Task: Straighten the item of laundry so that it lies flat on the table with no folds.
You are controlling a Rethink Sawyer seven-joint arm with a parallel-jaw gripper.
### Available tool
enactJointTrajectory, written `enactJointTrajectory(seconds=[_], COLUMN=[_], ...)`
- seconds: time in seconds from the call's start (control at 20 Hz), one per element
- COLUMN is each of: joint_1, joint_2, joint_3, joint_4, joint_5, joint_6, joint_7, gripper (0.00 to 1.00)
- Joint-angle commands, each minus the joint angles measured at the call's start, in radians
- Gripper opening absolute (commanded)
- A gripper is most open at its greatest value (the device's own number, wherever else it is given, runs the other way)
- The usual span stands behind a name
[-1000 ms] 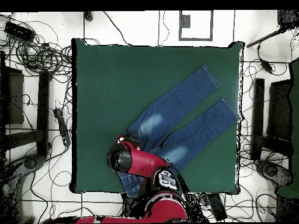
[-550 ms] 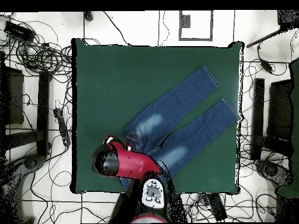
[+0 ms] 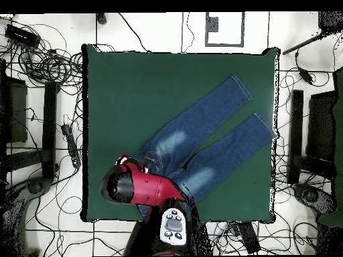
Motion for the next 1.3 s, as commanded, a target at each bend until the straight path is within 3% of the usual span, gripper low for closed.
enactJointTrajectory(seconds=[0.05,0.4,1.3], joint_1=[-0.024,-0.076,-0.038], joint_2=[0.123,0.193,0.16], joint_3=[0.093,0.179,0.197], joint_4=[-0.027,-0.068,-0.064], joint_5=[0.016,-0.001,0.036], joint_6=[-0.06,-0.125,-0.09], joint_7=[0.165,0.15,0.175], gripper=[1.0,1.0,1.0])
